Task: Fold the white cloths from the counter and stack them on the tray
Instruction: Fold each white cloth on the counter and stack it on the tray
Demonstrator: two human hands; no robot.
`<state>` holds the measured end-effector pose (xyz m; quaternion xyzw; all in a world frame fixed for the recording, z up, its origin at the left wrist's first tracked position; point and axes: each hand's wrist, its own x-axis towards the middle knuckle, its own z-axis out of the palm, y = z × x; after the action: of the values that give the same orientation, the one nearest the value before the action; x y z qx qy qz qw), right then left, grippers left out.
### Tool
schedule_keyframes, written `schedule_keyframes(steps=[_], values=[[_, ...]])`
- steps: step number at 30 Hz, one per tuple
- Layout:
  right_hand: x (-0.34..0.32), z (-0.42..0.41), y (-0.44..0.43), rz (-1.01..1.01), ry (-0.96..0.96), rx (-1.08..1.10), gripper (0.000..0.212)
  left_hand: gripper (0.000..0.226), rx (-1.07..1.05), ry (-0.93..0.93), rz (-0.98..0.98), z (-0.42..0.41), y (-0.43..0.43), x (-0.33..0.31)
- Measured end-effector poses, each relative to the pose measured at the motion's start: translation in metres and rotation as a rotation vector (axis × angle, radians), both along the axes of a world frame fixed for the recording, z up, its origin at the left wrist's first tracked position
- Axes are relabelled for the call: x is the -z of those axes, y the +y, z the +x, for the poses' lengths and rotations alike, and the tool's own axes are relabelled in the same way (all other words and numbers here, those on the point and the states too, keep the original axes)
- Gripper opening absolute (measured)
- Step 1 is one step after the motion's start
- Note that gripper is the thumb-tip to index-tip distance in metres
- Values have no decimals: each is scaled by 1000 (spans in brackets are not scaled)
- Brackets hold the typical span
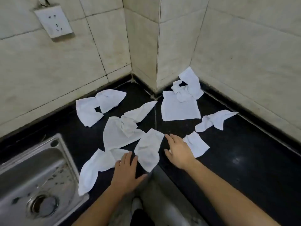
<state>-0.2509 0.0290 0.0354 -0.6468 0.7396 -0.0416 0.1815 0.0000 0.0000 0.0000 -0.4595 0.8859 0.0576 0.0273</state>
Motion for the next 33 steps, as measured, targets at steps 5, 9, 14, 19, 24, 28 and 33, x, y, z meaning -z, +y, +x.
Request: schedule_keyframes(steps=[5,9,14,19,24,28,33], values=[[24,14,-49,141,-78,-28,50,60,265,188,86,-20,-37,35],[41,31,-71,239,-83,-8,45,47,387,121,144,-16,-49,63],[47,33,-85,270,-116,109,26,19,411,347,138,-8,-59,71],[20,17,-85,75,-759,753,21,23,229,519,152,-7,-77,41],[-34,-18,-64,-56,-1267,1090,25,36,107,607,197,-51,-106,-18],[-82,-50,-27,-266,-1309,1193,29,30,211,791,111,-111,-92,-67],[-122,-112,53,-531,-1083,1316,29,28,311,890,133,-184,-42,-107]])
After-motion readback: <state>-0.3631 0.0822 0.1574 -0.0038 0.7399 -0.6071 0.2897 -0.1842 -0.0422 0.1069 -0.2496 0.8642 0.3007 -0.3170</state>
